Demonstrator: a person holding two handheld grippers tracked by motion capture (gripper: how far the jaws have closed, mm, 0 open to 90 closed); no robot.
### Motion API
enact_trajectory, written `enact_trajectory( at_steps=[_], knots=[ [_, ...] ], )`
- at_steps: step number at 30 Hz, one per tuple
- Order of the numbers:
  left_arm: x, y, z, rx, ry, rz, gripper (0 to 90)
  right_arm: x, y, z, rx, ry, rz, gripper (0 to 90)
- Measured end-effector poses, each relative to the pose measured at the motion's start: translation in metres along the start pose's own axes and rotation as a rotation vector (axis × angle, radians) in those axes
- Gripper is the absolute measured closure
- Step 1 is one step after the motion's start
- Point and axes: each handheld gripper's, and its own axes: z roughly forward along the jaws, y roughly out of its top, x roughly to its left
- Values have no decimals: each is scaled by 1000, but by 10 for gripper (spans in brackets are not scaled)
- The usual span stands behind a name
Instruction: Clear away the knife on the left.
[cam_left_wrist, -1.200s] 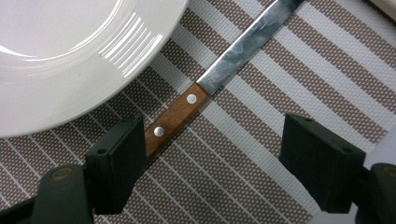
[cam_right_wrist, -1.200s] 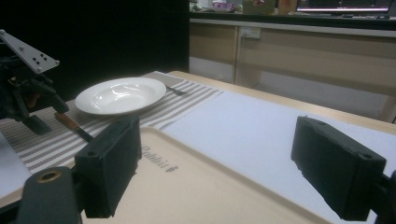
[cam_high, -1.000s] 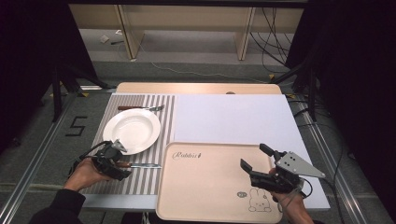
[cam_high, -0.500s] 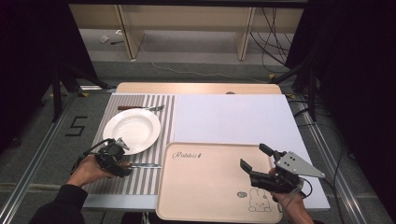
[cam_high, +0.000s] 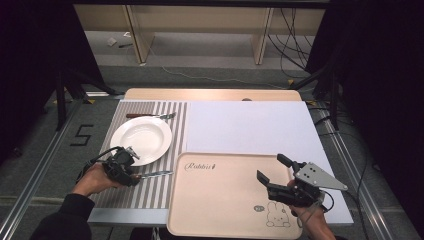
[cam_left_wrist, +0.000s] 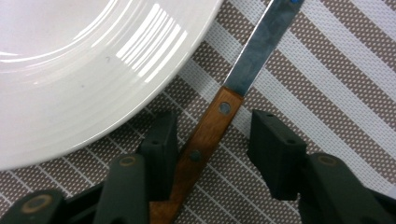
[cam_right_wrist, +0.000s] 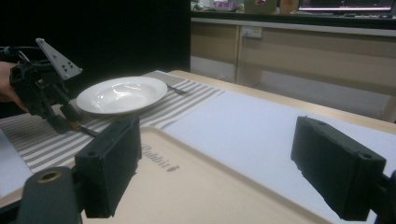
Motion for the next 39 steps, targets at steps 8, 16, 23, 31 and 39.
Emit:
enact_trajectory(
  at_steps=[8,16,23,31,39],
  knots=[
    [-3,7,0,45,1,34,621,0,0,0,-1,-2,1,172],
    [-5,9,0,59,-2,62,718,0,0,0,0,-2,0,173],
    [-7,9,-1,70,-10,69,767,0,0,0,0,-2,-1,174],
    [-10,12,-12,15,-67,44,769,-1,0,0,0,-2,-1,174],
    [-19,15,-18,-17,-115,47,769,0,0,-1,0,-1,-2,175]
  ],
)
